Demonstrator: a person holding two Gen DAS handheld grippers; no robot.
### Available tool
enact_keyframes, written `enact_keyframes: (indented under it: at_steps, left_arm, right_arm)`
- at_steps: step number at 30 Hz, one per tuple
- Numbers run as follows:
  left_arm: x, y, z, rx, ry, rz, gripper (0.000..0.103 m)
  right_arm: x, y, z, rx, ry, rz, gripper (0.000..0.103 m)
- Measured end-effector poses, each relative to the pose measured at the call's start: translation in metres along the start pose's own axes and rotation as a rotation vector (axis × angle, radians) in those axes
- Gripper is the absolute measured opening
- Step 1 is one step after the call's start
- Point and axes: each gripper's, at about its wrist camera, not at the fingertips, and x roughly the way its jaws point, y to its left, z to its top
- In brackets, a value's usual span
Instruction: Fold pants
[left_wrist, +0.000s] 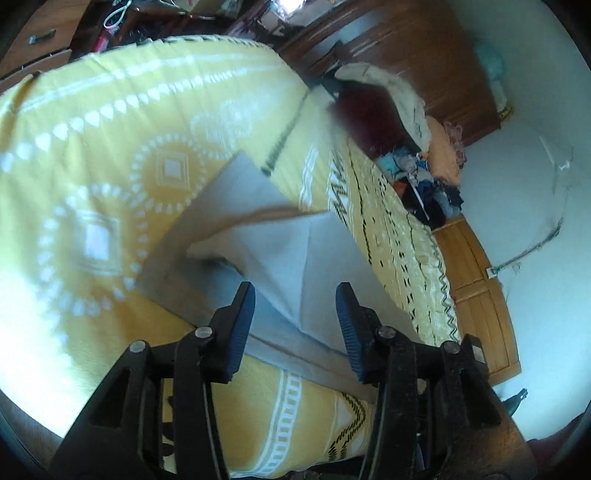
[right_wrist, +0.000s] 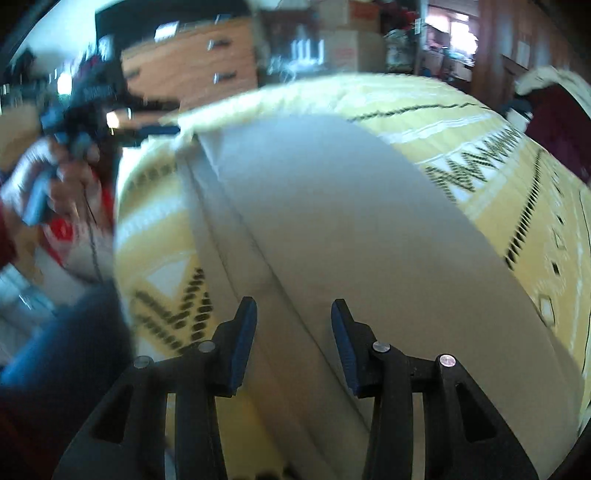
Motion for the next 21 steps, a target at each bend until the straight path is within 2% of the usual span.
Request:
enact_keyframes:
  at_steps: [3, 5, 10, 12, 13, 15, 16, 19, 21]
  left_arm:
    - [0.013, 0.002, -0.002, -0.001, 0.028, 0.02, 0.046]
    - [0.018, 0.007, 0.0, -0.017, 0.02, 0.051, 0.046]
    - [0.026, 0.02, 0.002, -0.08, -0.024, 0.108, 0.045]
    - [0.027, 0.022, 0.004, -0.093, -0.045, 0.134, 0.044]
    - [0.027, 0.022, 0.006, -0.095, -0.055, 0.121, 0.043]
    - [0.027, 0.017, 0.01, -0.074, -0.064, 0.099, 0.021]
    - [0.025, 0.012, 0.012, -0.06, -0.074, 0.089, 0.018]
    - [0.017, -0.003, 0.022, -0.025, -0.118, 0.038, 0.009]
    - [0.002, -0.018, 0.029, 0.016, -0.165, -0.028, 0.009]
  right_arm:
    - [0.014, 0.008, 0.002, -0.04, 0.021, -0.058, 0.045]
    - [0.018, 0.011, 0.004, -0.042, 0.021, -0.074, 0.045]
    - [0.019, 0.012, 0.014, -0.018, 0.01, -0.073, 0.043]
    - [0.022, 0.011, 0.017, -0.009, 0.007, -0.073, 0.037]
    - [0.021, 0.009, 0.016, 0.01, 0.0, -0.062, 0.032]
    - [0.021, 0.005, 0.016, 0.038, -0.009, -0.048, 0.02]
    - [0.021, 0.004, 0.016, 0.049, -0.012, -0.04, 0.011]
    - [0.014, 0.004, 0.018, 0.06, -0.034, -0.046, 0.004]
    - [0.0, 0.006, 0.022, 0.061, -0.067, -0.048, 0.004]
